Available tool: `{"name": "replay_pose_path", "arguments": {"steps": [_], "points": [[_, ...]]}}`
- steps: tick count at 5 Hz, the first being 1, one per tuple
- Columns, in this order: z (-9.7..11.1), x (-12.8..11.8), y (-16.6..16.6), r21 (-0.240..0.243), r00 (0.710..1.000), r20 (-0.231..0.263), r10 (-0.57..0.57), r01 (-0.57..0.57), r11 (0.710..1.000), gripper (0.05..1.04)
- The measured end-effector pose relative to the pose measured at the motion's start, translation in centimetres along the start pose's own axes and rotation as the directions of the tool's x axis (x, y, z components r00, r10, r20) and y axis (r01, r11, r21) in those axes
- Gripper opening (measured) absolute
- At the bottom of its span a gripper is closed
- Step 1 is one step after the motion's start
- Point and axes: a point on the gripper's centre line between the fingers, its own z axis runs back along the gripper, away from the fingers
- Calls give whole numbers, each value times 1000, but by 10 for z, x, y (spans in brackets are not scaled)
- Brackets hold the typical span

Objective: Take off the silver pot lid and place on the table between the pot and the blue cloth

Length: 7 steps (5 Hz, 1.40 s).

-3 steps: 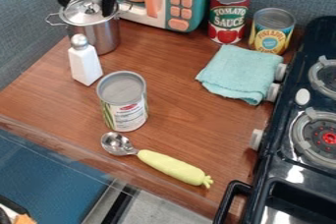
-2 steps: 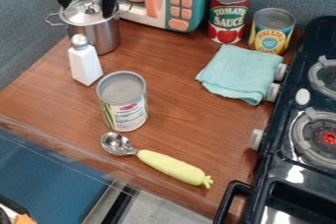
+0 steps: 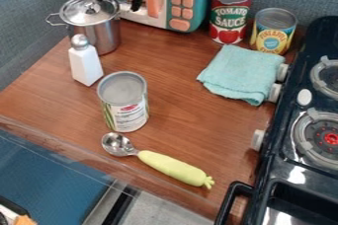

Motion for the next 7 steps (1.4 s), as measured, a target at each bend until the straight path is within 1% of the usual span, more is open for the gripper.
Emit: {"name": "replay_pose_path", "arguments": {"steps": [1, 2, 3, 4, 5, 6, 7], "points": [[-5, 23, 12, -25, 999, -10, 51, -51, 998, 1001], [-2, 37, 19, -79, 998, -10, 65, -65, 995, 1001], [1, 38, 30, -164, 998, -27, 61, -65, 984, 1000], [-5, 30, 50, -192, 998, -5, 66, -66, 979, 1001], [4, 30, 60, -219, 998, 15, 66, -61, 974, 1000], [3, 29, 67, -217, 998, 10, 63, -60, 974, 1000], [5, 26, 68, -217, 998, -10, 67, -68, 974, 1001]]}}
